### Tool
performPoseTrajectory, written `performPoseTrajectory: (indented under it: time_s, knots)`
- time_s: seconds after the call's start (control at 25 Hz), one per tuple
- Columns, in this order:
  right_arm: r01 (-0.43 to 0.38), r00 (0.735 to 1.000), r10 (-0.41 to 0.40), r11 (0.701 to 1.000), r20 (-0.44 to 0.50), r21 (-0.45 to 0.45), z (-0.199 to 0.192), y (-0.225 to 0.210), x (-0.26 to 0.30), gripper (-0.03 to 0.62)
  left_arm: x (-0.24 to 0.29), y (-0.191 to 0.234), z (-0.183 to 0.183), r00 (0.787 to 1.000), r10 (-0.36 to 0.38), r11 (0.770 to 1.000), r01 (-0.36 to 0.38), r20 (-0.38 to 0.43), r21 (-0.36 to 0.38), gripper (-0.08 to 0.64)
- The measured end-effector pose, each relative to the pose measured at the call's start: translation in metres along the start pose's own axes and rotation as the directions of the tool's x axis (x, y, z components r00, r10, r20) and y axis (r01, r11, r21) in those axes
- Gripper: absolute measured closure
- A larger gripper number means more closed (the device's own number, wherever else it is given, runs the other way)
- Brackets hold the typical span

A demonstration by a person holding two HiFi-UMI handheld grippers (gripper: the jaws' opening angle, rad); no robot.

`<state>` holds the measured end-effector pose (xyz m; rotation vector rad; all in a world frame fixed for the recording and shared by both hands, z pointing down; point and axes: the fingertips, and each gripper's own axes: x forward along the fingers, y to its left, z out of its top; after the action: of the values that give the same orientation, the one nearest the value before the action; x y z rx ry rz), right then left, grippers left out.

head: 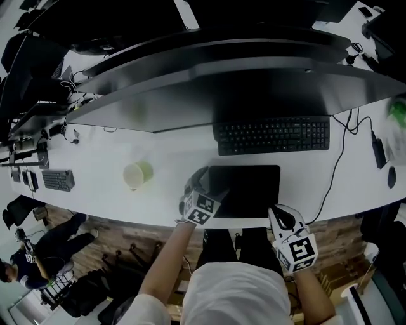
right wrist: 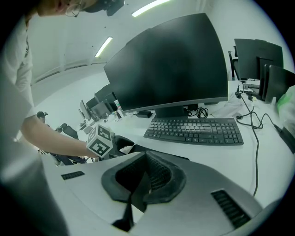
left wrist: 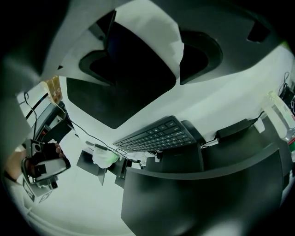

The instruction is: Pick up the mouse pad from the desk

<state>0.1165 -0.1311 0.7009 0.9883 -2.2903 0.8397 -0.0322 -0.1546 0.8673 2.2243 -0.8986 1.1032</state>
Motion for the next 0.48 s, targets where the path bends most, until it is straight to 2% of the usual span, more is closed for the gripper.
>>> performPoseTrajectory:
  time_s: [0.12, 0.48]
  knots:
    - [-0.002, 1.0, 0.002, 1.0, -0.007, 0.003, -0.0039, 0.0024, 0.0012, 0.581, 0.0019, -0.0052, -0.0027, 1.0, 0.02, 0.999, -0.019, -0.018, 0.036, 0.109]
    - [-0.005, 1.0, 0.005, 1.0, -0.014, 0.006, -0.0093, 0.0062, 0.0012, 0.581, 0.0017, -0.0108, -0.004, 1.0, 0.023, 0.999, -0.022, -0.019, 0.031, 0.169]
